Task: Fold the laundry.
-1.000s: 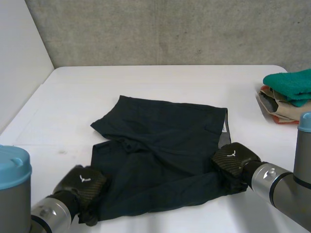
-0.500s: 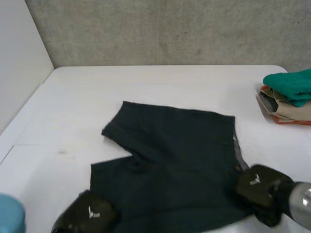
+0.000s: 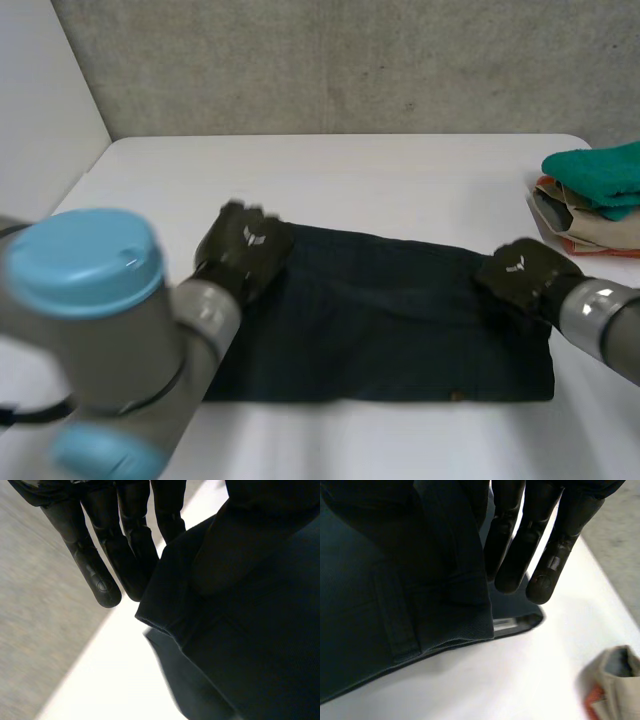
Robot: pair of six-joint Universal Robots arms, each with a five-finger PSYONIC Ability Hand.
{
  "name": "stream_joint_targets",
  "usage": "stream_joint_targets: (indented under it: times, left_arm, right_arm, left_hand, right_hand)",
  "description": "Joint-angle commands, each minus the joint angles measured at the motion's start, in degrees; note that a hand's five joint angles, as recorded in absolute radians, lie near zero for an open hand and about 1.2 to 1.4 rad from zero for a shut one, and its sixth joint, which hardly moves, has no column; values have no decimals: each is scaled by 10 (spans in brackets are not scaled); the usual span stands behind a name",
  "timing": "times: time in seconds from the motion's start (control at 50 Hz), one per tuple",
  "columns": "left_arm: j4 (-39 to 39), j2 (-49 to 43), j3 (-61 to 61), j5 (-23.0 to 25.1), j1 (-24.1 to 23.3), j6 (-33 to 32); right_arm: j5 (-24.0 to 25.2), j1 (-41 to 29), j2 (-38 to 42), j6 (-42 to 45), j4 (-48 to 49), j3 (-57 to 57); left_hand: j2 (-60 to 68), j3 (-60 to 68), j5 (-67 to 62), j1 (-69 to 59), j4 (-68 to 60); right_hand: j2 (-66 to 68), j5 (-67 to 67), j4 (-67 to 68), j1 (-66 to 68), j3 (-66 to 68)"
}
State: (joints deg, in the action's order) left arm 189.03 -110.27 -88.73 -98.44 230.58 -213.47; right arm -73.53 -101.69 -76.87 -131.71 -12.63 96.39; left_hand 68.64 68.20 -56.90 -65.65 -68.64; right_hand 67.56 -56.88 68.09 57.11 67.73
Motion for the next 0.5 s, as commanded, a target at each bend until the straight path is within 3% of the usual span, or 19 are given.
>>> stream_joint_targets:
  times: [0.02, 0.22, 0.24, 0.26, 0.28, 0.32, 0.42, 0.5]
  left_arm:
    - [99, -206, 206, -11, 29, -112]
    - [165, -393, 420, -15, 40, -187]
    - [169, -406, 433, -15, 43, -187]
    - [172, -409, 435, -14, 44, -187]
    - [174, -412, 434, -14, 44, -186]
    - [187, -412, 421, -11, 43, -183]
    - [236, -381, 371, -11, 36, -182]
    - [275, -326, 302, -12, 32, -182]
  right_arm:
    - [-122, -45, 106, -6, 144, -78]
    - [-138, -62, 257, 47, 347, -188]
    - [-137, -62, 266, 49, 354, -195]
    - [-137, -62, 274, 49, 360, -203]
    - [-140, -63, 290, 49, 364, -213]
    - [-141, -63, 299, 47, 364, -220]
    - [-146, -64, 287, 15, 350, -201]
    - [-147, -55, 206, -73, 291, -142]
  left_hand:
    - [114, 118, -131, -143, -114]
    - [114, 118, -131, -143, -114]
    - [2, 7, -20, -32, -2]
    - [-134, -129, 116, 104, 134]
    - [-312, -307, 294, 282, 312]
    - [-586, -582, 569, 557, 586]
    - [-586, -582, 569, 557, 586]
    - [-586, -582, 569, 557, 586]
  right_hand:
    - [124, -131, 119, 229, 123]
    - [124, -131, 119, 229, 123]
    - [124, -131, 119, 229, 123]
    - [-101, 95, -107, 3, -103]
    - [-576, 569, -581, -471, -577]
    - [-576, 569, -581, -471, -577]
    - [-576, 569, -581, -471, -577]
    - [-576, 569, -581, -471, -577]
